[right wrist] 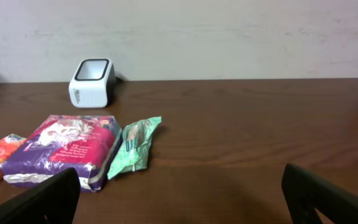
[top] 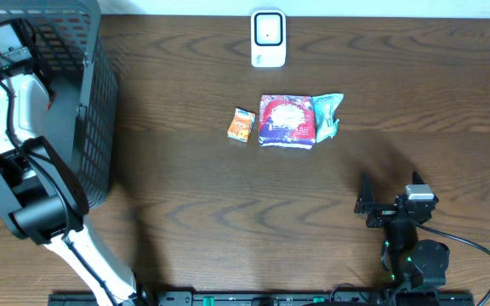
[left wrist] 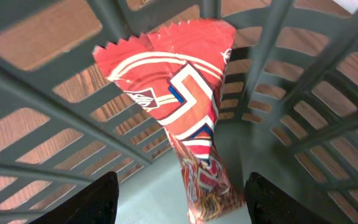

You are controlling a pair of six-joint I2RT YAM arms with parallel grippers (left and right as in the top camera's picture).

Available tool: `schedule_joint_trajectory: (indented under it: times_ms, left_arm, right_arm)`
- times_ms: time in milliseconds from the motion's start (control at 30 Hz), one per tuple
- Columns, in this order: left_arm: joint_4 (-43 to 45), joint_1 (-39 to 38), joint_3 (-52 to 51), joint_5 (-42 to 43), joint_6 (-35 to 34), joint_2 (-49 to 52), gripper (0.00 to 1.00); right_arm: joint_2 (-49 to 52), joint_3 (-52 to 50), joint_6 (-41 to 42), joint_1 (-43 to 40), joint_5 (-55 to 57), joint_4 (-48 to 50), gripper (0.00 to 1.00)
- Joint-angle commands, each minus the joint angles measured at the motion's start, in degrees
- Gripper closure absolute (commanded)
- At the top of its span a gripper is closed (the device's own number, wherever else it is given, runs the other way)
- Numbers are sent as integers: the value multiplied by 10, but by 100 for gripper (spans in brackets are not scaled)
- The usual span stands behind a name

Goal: Scan the item barcode
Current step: 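Reach the left gripper into the basket and grasp the red-white candy bar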

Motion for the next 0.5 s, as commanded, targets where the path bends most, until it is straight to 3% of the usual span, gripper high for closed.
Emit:
schedule_joint_trajectory:
  times_ms: [0,133,467]
  left_arm:
    - [9,-3,6,-16,-14,23,35]
    - [16,-3,5,-16,-49,39,35]
    - [33,-5,5,-9,-53,62,35]
  right_arm:
    - [-3,-1,-4,-8,3,-2,1]
    - [-3,-1,-4,-8,3,-2,1]
    - [-3,-1,-4,-8,3,-2,1]
